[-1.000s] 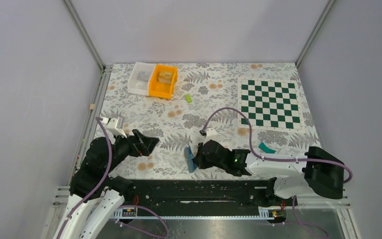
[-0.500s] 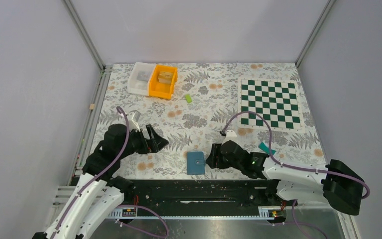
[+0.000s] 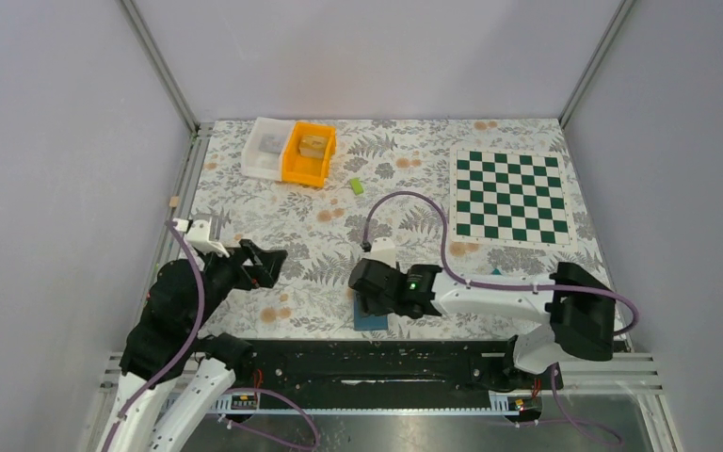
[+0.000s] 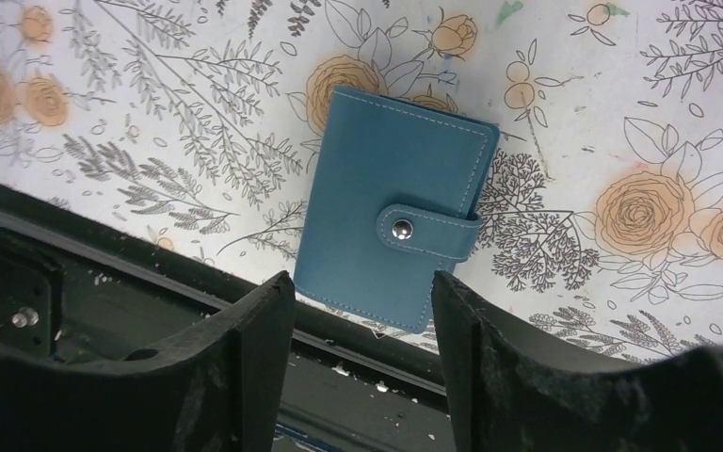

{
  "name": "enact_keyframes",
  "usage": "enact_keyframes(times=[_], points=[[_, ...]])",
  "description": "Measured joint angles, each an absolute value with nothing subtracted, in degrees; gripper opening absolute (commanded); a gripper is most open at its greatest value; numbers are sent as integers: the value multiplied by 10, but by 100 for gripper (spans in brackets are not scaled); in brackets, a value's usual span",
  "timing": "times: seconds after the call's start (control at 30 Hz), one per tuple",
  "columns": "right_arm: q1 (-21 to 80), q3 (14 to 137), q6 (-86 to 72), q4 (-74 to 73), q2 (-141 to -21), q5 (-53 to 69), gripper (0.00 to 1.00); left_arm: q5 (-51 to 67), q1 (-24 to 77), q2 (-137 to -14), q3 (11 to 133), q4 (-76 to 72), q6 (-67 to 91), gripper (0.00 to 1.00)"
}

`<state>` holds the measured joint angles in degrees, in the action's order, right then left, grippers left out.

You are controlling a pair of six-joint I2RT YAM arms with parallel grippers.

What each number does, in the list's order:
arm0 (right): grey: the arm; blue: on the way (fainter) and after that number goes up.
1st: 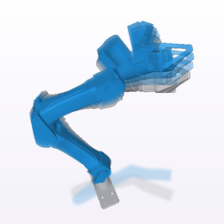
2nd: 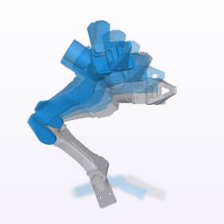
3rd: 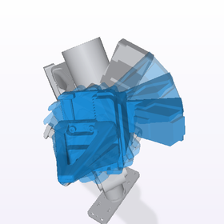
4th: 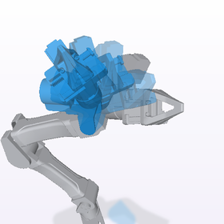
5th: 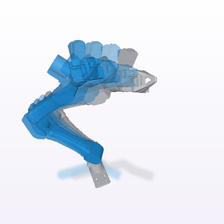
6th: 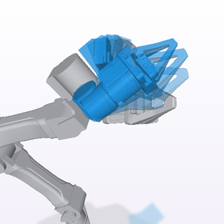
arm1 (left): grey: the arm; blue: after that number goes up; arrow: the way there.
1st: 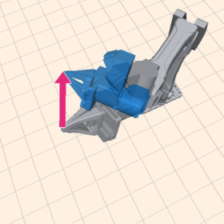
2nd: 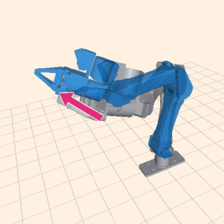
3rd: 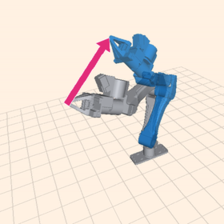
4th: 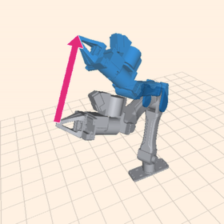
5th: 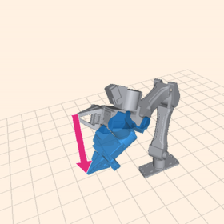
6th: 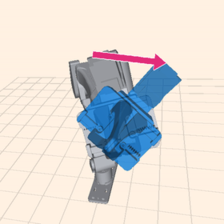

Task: Take the credit cards out of the card holder
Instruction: Open the card holder at the center of the board.

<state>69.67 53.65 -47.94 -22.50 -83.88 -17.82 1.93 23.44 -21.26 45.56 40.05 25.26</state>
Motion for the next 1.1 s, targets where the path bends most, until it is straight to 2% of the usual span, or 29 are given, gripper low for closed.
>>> enact_keyframes(times=[0.13,0.6,1.1], points=[[706,583,-487,-261,-889,-204,62,-10,234,-171,435,396,244,93],[706,625,-497,-306,-921,-249,62,-66,234,-133,430,408,239,94],[706,678,-521,-337,-983,-256,51,-68,234,-121,426,408,239,94]])
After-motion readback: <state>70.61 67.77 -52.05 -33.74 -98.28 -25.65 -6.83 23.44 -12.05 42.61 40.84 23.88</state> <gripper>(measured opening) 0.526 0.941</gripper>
